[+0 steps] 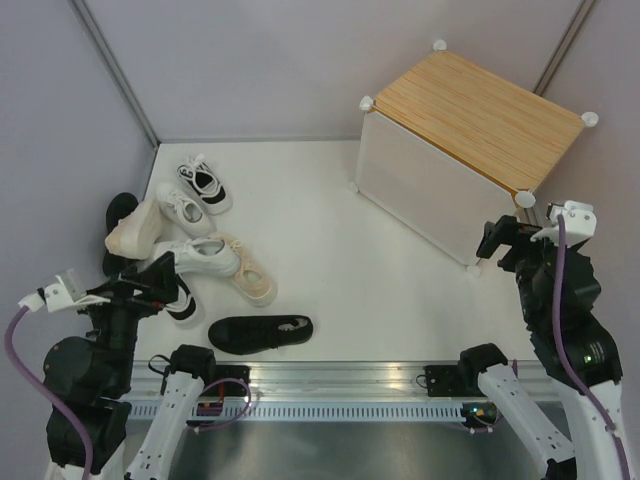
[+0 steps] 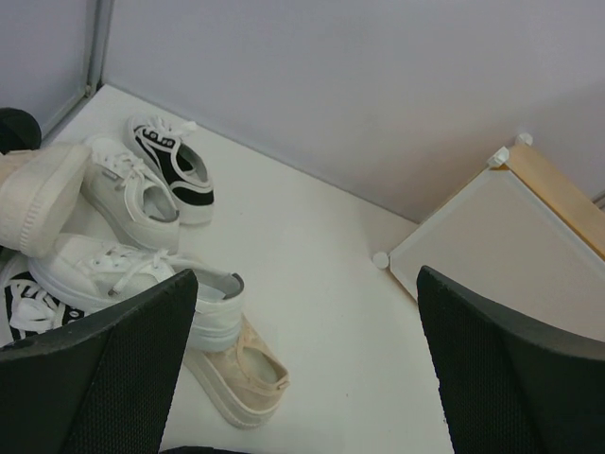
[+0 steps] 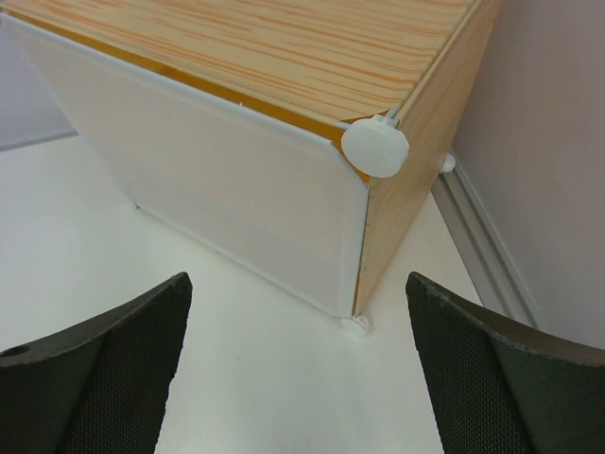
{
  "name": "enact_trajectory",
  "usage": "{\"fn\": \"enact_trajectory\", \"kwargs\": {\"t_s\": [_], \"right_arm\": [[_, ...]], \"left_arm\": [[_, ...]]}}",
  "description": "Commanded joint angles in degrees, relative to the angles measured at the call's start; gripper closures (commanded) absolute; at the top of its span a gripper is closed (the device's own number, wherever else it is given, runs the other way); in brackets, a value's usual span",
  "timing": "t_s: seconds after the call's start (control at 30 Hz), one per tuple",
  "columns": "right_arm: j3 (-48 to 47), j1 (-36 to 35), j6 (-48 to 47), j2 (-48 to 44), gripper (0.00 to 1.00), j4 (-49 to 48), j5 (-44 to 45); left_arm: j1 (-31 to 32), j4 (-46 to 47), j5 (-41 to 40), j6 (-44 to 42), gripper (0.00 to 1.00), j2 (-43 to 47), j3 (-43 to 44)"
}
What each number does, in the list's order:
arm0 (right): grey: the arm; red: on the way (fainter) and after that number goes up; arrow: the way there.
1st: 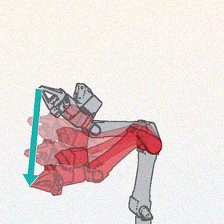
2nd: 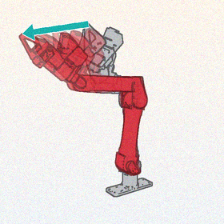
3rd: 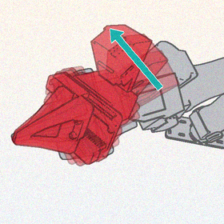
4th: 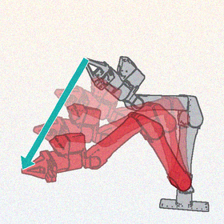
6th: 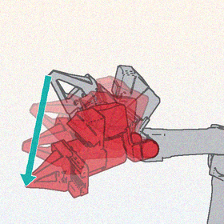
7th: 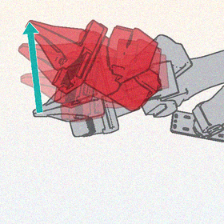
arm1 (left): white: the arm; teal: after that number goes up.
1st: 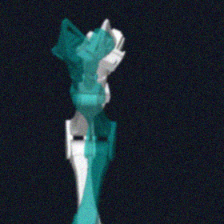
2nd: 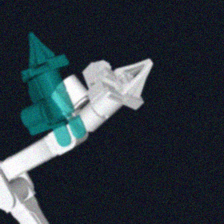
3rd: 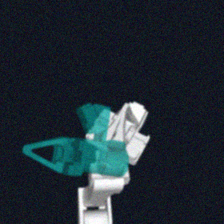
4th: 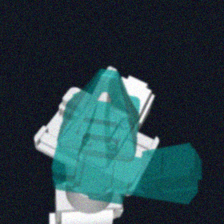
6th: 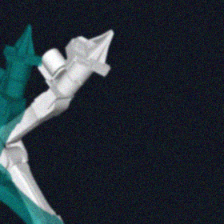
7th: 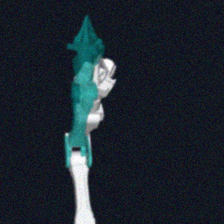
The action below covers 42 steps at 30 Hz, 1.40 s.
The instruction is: Place and organize the shoes in the shoe cabinet
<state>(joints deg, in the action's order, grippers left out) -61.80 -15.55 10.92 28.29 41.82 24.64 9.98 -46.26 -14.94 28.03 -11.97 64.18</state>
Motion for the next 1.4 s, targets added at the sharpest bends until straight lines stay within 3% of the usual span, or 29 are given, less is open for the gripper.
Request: {"fn": "enact_trajectory", "kwargs": {"t_s": [0.0, 0.37, 0.73, 1.37], "right_arm": [[-2.18, -0.18, 2.88, 5.09, 0.02, 1.07, 2.6], [-3.94, -0.09, 1.04, 18.63, 0.02, -3.85, 5.33], [-2.27, -0.18, -6.25, 22.5, 0.03, -13.51, 5.94], [-0.52, -0.18, -9.51, 25.85, 0.04, -15.72, 11.3]], "left_arm": [[-0.13, 0.21, 6.49, 0.19, 0.0, -3.23, -1.6], [-0.13, -1.37, 12.74, -0.52, 0.0, -5.96, -4.59], [-0.13, -1.46, 11.86, -0.61, 0.0, -5.52, -5.82], [-0.13, -1.46, 11.07, -0.7, 0.0, -5.61, -6.18]]}}
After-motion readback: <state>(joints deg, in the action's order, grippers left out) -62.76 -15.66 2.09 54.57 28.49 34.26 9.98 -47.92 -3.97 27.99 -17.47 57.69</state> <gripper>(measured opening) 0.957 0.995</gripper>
